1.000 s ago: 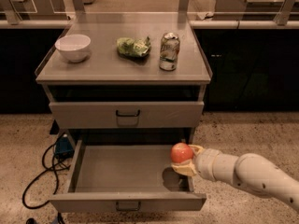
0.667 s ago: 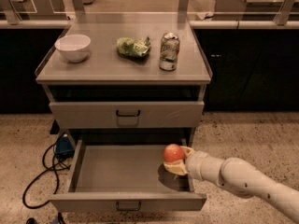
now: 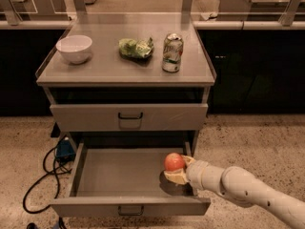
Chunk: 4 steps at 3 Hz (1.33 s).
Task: Place apple into middle drawer
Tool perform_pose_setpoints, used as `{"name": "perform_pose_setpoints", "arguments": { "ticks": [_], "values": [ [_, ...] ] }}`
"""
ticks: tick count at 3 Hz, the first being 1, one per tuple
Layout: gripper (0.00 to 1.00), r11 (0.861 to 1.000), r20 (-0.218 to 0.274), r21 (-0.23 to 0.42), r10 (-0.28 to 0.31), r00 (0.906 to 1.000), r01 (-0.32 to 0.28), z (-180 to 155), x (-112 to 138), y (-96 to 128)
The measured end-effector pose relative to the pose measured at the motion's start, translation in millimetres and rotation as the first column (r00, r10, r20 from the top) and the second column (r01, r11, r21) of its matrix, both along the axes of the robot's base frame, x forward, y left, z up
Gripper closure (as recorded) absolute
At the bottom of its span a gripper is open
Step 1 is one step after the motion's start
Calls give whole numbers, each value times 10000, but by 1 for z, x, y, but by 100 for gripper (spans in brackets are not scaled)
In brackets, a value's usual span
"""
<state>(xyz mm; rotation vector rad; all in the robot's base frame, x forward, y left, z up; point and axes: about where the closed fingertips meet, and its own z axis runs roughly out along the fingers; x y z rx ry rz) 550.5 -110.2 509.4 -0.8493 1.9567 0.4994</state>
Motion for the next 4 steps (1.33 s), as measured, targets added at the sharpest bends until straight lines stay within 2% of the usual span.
{"name": "perform_pose_setpoints", "arguments": {
  "ticks": [1, 2, 3, 4],
  "values": [
    [100, 9984, -236, -514, 243, 9994, -255, -5, 7, 4],
    [100, 9945, -690, -773, 659, 9954, -712, -27, 26, 14],
    [100, 9959, -687, -147, 879, 9938, -891, -51, 50, 29],
    [100, 9969, -855, 76, 784, 9933, -780, -67, 51, 30]
  ]
}}
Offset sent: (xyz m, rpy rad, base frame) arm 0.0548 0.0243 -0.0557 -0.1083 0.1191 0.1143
